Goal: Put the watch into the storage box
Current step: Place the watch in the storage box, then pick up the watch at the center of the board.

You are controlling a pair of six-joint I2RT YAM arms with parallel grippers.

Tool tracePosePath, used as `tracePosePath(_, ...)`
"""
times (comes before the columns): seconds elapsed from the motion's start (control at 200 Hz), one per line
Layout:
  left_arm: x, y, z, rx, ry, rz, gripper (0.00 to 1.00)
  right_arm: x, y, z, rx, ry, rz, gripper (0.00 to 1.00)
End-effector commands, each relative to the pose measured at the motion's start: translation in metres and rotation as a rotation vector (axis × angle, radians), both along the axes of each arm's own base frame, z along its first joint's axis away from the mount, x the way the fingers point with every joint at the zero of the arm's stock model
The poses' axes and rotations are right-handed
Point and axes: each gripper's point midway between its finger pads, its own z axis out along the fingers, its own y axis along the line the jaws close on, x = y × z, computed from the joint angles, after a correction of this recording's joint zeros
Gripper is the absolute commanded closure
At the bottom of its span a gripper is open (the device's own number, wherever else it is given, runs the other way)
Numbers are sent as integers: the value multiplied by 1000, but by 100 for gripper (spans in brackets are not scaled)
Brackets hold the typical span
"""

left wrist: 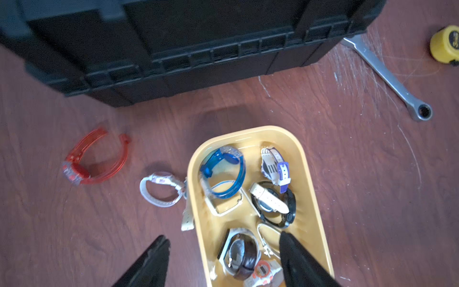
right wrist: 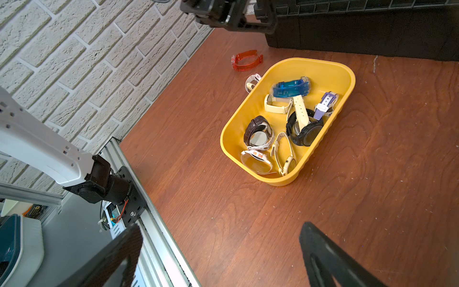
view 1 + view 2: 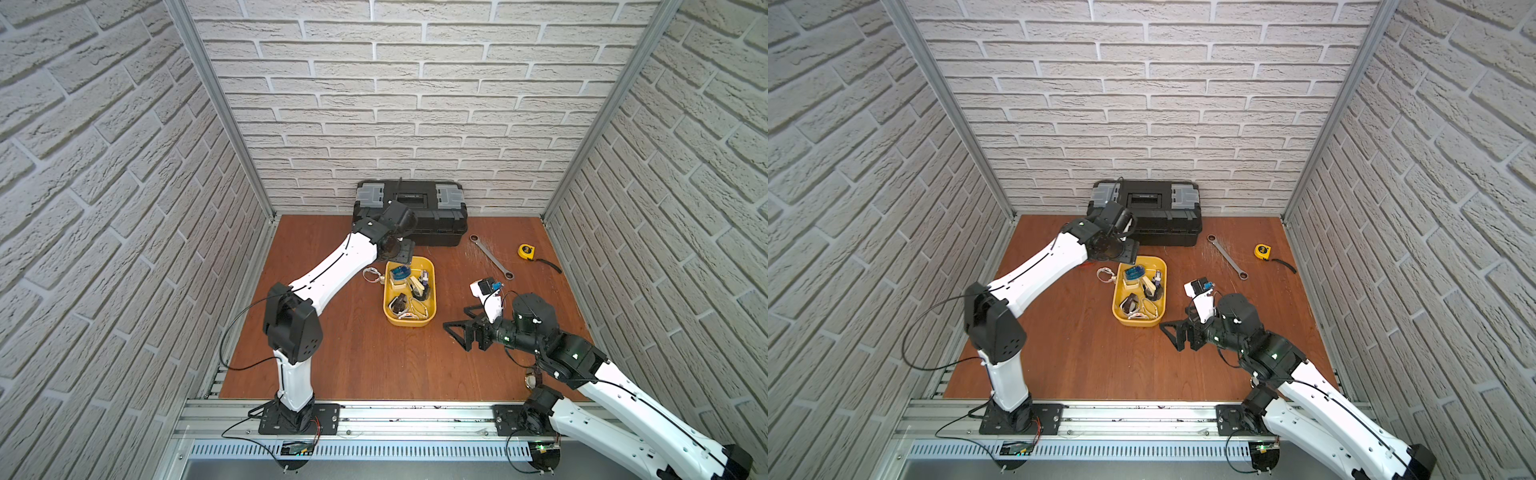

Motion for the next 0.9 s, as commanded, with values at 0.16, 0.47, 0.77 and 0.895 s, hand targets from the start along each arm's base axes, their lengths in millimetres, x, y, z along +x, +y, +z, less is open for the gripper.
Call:
tracePosePath(0.16, 10, 113, -32, -212, 47, 315, 25, 5, 9, 7, 44, -17, 12, 0)
tracePosePath(0.47, 40, 181, -82, -195, 95, 472, 33, 6, 10, 6, 45, -9, 14, 0)
tracePosePath(0.77, 75, 202, -116, -69, 142, 502, 40, 7, 13, 2, 39, 2, 21, 0)
tracePosePath(0.895, 89, 202, -131, -49, 170, 504, 41, 9, 15, -1, 35, 10, 25, 0)
